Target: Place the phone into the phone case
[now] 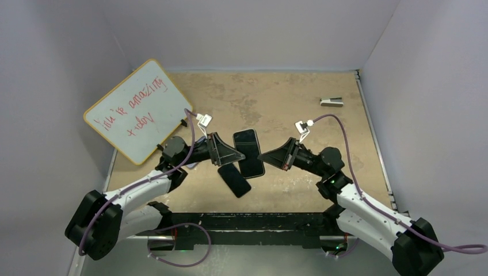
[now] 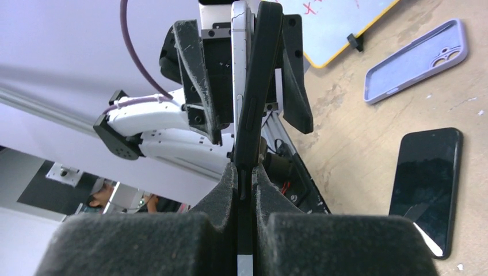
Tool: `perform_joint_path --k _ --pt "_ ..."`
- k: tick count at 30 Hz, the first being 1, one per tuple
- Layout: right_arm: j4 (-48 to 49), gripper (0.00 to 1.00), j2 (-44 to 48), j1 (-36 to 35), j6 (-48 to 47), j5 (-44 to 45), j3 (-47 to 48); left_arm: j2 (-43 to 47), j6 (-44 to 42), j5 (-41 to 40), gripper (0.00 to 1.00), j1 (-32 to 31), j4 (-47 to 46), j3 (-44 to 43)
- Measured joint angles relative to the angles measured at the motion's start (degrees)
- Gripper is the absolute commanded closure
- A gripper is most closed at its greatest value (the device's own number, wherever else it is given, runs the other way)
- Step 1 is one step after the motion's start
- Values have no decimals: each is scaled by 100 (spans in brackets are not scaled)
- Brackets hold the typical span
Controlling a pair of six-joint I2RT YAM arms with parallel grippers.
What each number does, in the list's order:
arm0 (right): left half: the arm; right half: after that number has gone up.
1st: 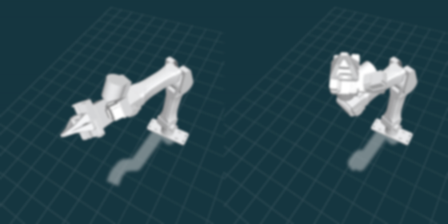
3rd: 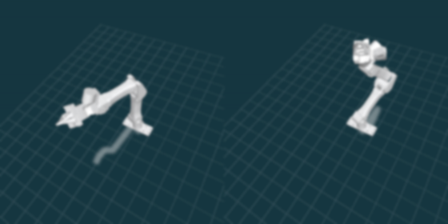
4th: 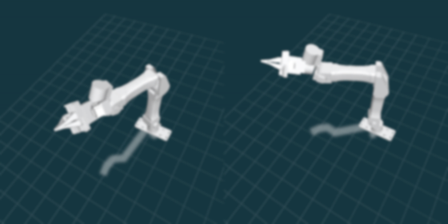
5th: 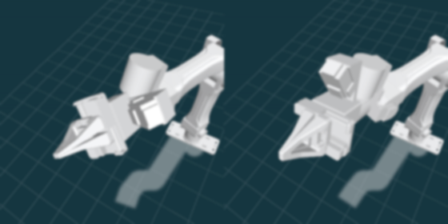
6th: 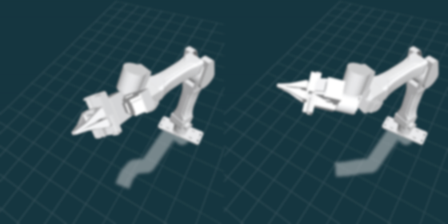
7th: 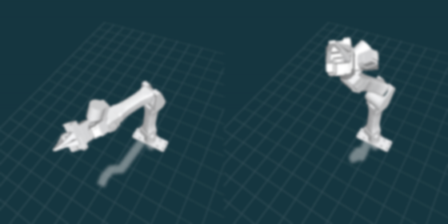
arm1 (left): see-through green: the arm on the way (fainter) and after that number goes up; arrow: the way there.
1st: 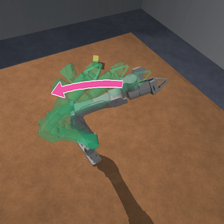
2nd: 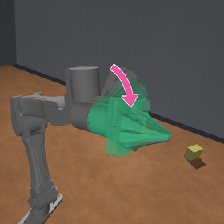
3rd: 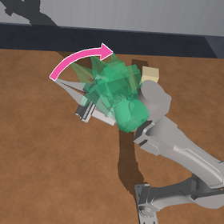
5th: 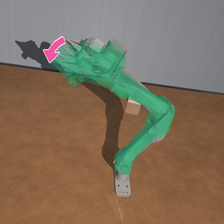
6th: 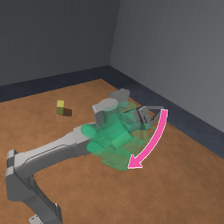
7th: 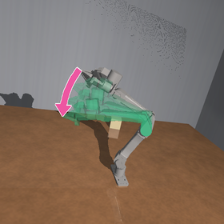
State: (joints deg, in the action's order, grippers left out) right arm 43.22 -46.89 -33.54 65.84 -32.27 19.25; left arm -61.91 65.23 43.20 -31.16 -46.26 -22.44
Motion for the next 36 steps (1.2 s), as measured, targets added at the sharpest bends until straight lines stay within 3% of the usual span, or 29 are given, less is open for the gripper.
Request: perform_joint_path --k 6,10,17,20,28,36 --pt "68 100 -85 -216 -15 -24 -31 -195 234 -15 77 -118 -435 0" --pt "107 80 -87 -247 -94 -22 -120 -168 326 -7 100 -120 -605 7" --pt "-573 26 240 -251 -505 15 63 -24 -151 417 100 -127 -372 9" --pt "-990 16 402 -251 -734 48 400 146 -525 787 100 -127 -87 7" --pt "-1777 8 319 -251 -1423 17 1080 643 -1611 1397 100 -129 1075 -197" --pt "-2216 20 -365 -251 -1849 -540 1523 649 -2120 1486 100 -129 1751 -374"
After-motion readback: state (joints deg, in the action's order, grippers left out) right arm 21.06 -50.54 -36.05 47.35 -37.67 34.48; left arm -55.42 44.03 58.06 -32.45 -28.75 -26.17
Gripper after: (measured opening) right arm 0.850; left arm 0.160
